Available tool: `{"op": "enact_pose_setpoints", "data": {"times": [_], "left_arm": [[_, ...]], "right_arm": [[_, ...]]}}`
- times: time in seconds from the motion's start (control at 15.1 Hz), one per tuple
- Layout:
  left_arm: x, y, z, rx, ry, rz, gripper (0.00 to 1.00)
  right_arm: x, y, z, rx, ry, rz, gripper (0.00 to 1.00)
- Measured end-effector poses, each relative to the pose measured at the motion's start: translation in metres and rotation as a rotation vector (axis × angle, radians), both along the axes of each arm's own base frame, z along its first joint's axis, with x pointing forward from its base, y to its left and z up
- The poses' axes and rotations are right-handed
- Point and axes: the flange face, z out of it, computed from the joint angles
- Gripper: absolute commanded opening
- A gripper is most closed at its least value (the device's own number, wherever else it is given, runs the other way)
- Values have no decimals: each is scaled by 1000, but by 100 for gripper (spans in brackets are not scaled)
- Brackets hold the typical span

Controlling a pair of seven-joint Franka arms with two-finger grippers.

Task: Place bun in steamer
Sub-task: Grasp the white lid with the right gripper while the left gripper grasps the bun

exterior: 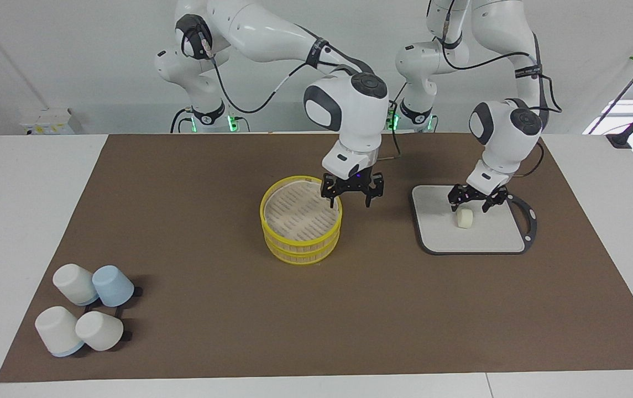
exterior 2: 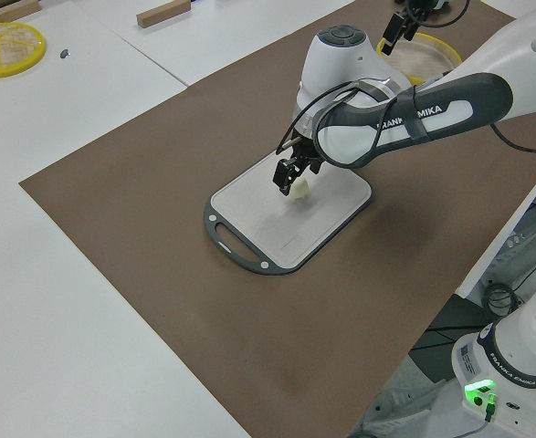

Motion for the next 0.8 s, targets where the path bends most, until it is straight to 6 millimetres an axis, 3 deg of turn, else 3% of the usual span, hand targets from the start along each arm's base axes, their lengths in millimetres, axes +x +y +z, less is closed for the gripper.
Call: {"op": "enact_pose_setpoints", "data": {"times": [0.2, 0.33, 0.4, 0.46, 0.6, 0.66, 0.8], "left_arm": [[6, -2, -11, -2, -28, -15, 100], [7, -7, -22, -2, -20, -56, 100], [7, -8, -25, -2, -16, -67, 100], [7, -8, -26, -2, -15, -73, 100], [7, -8, -26, -2, -16, -78, 100], [7, -8, -26, -2, -15, -79, 94], [7, -8, -25, -2, -15, -80, 81]], "right_arm": [[2, -9, -30, 2, 0, 3, 100], [2, -16, -36, -5, 6, 9, 99], [1, -18, -34, -6, 6, 10, 86], [0, -18, -32, -4, 7, 11, 82], [-6, -15, -28, -4, 12, 16, 61], [-8, -14, -27, -7, 15, 19, 46], [-9, -15, -27, -12, 19, 18, 23]]}}
